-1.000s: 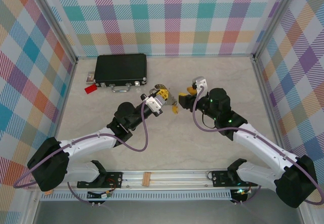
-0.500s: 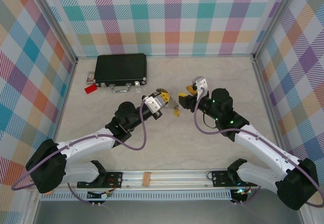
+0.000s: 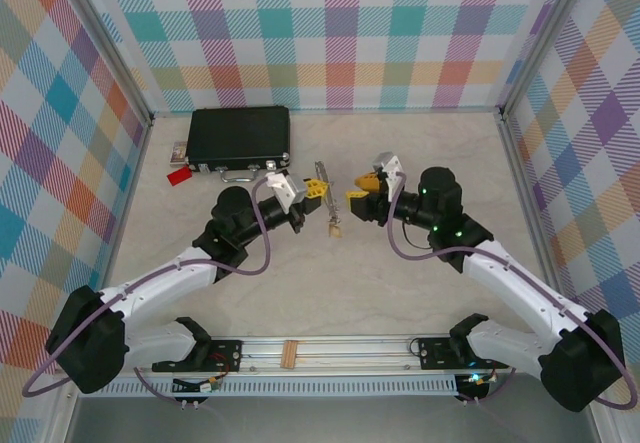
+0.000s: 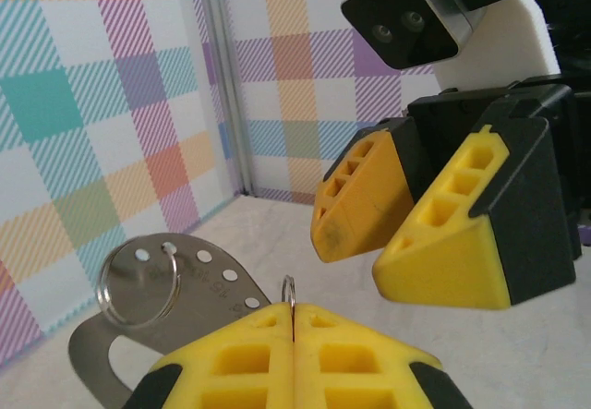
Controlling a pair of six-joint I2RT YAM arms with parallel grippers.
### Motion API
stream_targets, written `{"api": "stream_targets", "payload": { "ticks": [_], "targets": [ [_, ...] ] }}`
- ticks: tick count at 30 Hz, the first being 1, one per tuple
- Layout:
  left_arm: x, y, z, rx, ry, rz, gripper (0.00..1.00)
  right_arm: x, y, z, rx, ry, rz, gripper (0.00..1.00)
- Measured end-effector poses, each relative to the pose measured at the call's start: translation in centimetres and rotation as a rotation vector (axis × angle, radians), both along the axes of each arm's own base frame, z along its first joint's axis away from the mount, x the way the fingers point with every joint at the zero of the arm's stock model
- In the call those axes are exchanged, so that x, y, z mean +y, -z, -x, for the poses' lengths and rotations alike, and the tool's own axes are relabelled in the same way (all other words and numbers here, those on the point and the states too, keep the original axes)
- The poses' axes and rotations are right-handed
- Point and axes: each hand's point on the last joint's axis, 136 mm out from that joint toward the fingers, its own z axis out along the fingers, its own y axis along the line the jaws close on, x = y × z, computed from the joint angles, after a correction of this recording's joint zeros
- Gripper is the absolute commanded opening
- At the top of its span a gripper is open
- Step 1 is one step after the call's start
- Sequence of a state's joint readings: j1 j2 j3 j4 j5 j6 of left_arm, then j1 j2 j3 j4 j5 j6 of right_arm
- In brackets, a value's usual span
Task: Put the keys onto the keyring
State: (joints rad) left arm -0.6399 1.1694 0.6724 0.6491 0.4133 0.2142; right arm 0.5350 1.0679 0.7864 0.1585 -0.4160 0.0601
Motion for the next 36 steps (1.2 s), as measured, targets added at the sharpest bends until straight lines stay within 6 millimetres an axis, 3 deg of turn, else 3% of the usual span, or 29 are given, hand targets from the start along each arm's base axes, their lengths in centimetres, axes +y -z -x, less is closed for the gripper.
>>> {"api": "stream_targets", "payload": {
  "ticks": [10, 21, 30, 36],
  "targets": [
    [0.8, -0.9, 0.5, 0.082, 0.089, 0.102, 0.00, 1.2, -0.2, 0.3, 0.066, -0.111, -0.036, 0.41],
    [0.1, 0.6, 1.6, 0.153, 0.169, 0.051, 0.00, 2.0, -3.4, 0.9, 0.022, -0.196, -0.036, 0.38],
    [-0.5, -0.2, 1.9, 0.167, 0.212, -0.031, 0.00, 2.3, -0.7, 1.3, 0.080, -0.239, 0.045, 0.37],
    [-0.6, 0.0, 1.9, 0.185, 0.216, -0.099, 0.00, 2.6, 0.0, 1.8, 0.085, -0.260, 0.070, 0.33]
  ]
}}
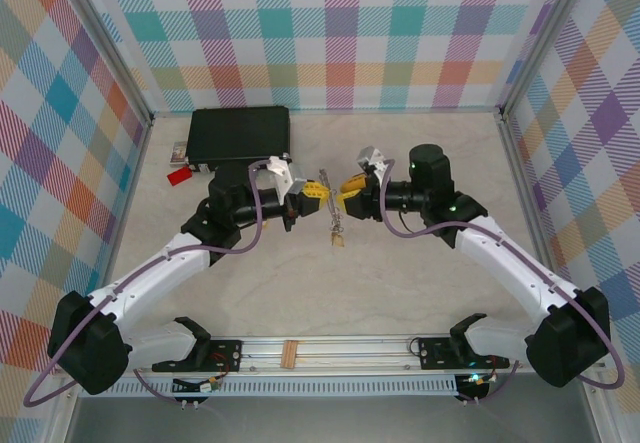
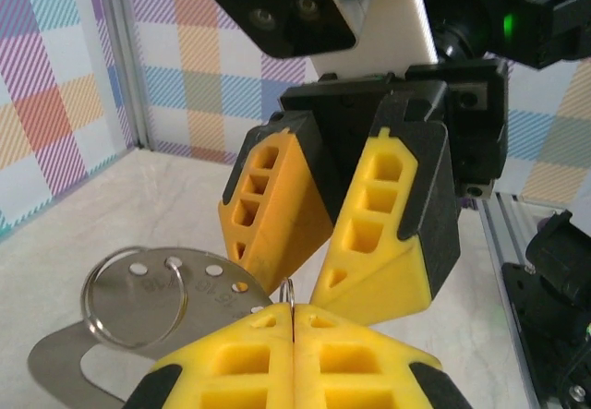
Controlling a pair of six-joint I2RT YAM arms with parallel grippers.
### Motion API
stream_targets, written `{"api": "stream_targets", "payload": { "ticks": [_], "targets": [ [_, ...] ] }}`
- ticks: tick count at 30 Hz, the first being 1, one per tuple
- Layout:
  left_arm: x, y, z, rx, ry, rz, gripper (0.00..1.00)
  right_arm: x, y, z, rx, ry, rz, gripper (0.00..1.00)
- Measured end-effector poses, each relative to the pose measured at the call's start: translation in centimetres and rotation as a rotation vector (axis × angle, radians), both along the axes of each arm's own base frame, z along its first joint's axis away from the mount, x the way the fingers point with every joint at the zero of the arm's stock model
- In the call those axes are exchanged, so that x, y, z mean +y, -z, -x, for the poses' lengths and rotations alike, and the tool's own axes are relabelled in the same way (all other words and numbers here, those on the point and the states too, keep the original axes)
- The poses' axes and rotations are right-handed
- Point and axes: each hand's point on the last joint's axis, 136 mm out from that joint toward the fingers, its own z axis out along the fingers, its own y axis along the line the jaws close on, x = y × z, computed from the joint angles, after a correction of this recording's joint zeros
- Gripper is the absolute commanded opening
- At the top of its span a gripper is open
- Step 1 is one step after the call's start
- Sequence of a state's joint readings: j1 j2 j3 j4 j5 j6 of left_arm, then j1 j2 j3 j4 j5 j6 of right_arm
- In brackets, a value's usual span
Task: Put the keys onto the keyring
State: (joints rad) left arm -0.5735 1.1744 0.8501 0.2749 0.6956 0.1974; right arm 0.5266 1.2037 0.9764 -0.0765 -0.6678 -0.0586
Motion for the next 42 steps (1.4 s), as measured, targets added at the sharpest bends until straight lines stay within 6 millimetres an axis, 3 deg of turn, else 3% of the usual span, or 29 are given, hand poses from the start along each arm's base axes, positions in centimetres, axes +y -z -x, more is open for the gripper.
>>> {"api": "stream_targets", "payload": {
  "ticks": [9, 28, 31, 42],
  "targets": [
    [0.2, 2.6, 0.3, 0.075, 0.008, -0.086, 0.00, 0.8, 1.0, 0.7, -0.001, -0.044, 0.028, 0.30],
    [0.2, 2.8, 0.4, 0.073, 0.015, -0.094, 0.00, 1.6, 2.0, 1.0, 0.010, -0.093, 0.061, 0.21],
    [0.2, 2.8, 0.4, 0.073, 0.014, -0.094, 0.00, 1.5, 2.1, 1.0, 0.008, -0.090, 0.063, 0.28],
    [0.2, 2.8, 0.4, 0.073, 0.015, -0.093, 0.00, 0.5, 2.0, 0.9, -0.034, -0.016, 0.057, 0.27]
  ]
}}
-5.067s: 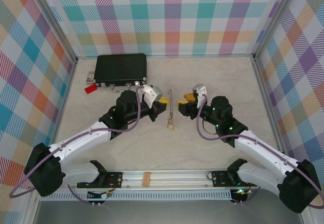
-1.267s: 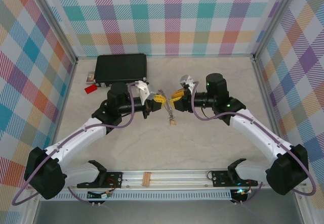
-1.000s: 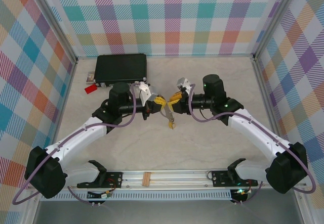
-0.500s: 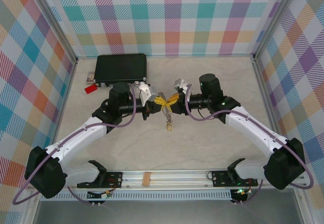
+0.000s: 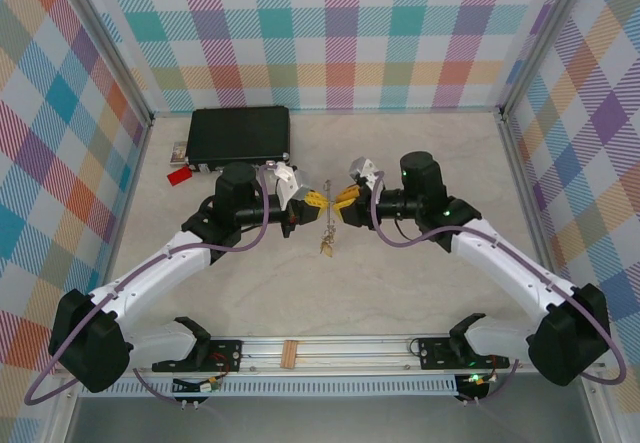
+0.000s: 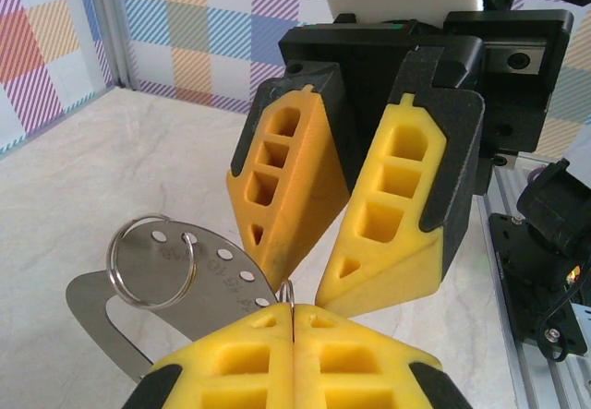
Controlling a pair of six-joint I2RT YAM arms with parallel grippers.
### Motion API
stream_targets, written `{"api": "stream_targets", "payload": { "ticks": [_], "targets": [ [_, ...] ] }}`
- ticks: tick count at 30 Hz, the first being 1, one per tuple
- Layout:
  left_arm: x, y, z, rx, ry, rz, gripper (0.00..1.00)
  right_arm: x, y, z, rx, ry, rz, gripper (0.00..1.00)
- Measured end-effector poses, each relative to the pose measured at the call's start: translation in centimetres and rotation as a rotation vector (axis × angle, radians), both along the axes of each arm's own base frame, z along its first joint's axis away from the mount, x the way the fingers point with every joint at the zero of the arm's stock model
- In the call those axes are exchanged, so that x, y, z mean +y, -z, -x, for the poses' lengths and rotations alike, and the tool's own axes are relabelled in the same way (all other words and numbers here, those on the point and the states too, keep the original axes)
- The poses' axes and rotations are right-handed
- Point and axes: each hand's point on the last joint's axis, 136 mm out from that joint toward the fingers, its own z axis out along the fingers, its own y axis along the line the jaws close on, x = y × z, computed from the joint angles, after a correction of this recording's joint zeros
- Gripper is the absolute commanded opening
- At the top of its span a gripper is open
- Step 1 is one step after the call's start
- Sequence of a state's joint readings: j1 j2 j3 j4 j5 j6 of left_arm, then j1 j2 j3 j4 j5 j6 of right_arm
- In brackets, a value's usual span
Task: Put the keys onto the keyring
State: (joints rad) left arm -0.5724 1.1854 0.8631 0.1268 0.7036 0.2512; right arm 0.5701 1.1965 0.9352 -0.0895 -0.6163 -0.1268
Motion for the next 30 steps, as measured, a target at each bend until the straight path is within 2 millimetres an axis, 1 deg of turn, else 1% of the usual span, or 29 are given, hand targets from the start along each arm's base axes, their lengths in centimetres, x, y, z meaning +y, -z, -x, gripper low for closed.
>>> {"api": "stream_targets", "payload": {
  "ticks": [6, 11, 16, 24, 30],
  "targets": [
    [-0.1, -0.1, 0.1, -0.003, 0.006, 0.005, 0.00, -0.9, -0.1, -0.7, 0.018, 0.062, -0.032, 0.27],
    [-0.1, -0.2, 0.1, -0.003, 0.010, 0.006, 0.00, -1.3, -0.9, -1.1, 0.005, 0.087, -0.064, 0.27],
    [-0.1, -0.2, 0.1, -0.003, 0.010, 0.006, 0.00, -1.1, -1.0, -0.6, 0.013, 0.056, -0.074, 0.27],
    [-0.1, -0.2, 0.2, -0.003, 0.011, 0.006, 0.00, -0.3, 0.1, -0.5, 0.065, 0.005, -0.066, 0.26],
    [-0.1, -0.2, 0.2, -0.003, 0.013, 0.007, 0.00, -0.3, -0.1, -0.4, 0.065, -0.004, -0.070, 0.25]
  ]
}}
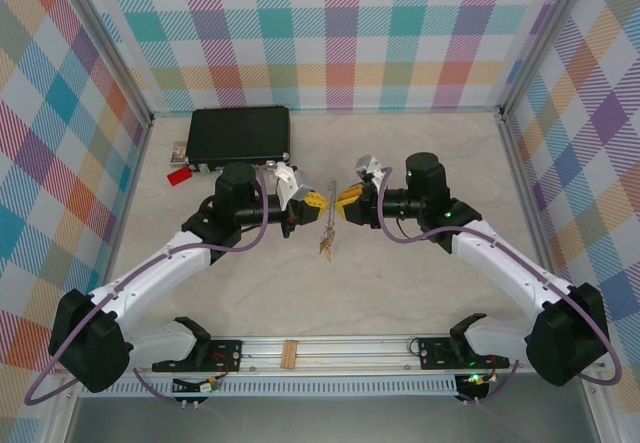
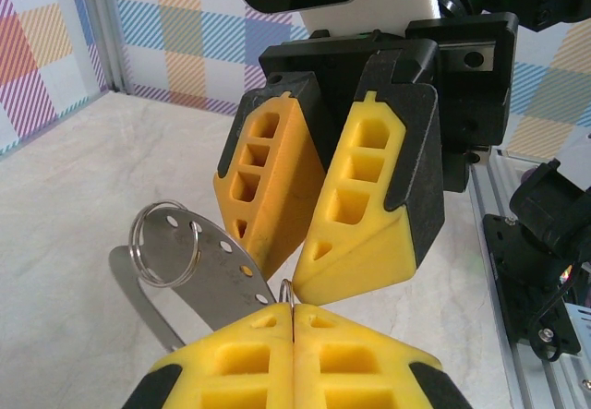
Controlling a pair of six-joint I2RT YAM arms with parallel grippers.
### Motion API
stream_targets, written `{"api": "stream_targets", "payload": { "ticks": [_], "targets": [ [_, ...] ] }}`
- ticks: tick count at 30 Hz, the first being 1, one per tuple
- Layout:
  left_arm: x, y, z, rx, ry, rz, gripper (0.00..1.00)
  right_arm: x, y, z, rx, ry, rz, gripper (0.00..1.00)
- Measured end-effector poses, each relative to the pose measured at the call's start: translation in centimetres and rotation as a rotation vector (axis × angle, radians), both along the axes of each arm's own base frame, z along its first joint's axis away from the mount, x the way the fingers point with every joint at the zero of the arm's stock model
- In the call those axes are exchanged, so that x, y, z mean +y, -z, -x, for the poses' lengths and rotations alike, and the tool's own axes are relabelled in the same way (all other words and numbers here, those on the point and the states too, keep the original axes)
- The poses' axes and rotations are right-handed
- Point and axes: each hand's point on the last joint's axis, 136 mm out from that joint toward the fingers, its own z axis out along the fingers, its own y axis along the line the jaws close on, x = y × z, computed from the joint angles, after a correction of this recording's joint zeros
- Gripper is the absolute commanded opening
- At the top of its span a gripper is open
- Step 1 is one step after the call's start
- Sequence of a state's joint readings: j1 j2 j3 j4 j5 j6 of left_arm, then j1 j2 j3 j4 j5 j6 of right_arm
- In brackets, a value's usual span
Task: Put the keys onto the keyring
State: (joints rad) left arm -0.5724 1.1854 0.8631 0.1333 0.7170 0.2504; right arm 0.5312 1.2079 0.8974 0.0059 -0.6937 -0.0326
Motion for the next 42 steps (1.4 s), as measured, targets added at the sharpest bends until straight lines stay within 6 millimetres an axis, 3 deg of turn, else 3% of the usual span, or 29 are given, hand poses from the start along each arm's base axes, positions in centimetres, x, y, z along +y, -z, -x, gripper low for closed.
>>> {"api": "stream_targets", "payload": {
  "ticks": [15, 42],
  "targets": [
    [0.0, 0.0, 0.0, 0.000, 0.001, 0.000, 0.00, 0.4, -0.8, 0.1, -0.002, -0.032, -0.016, 0.25],
    [0.0, 0.0, 0.1, 0.001, 0.007, 0.002, 0.00, 1.2, 0.2, 0.5, 0.045, -0.071, 0.000, 0.22]
  ]
}}
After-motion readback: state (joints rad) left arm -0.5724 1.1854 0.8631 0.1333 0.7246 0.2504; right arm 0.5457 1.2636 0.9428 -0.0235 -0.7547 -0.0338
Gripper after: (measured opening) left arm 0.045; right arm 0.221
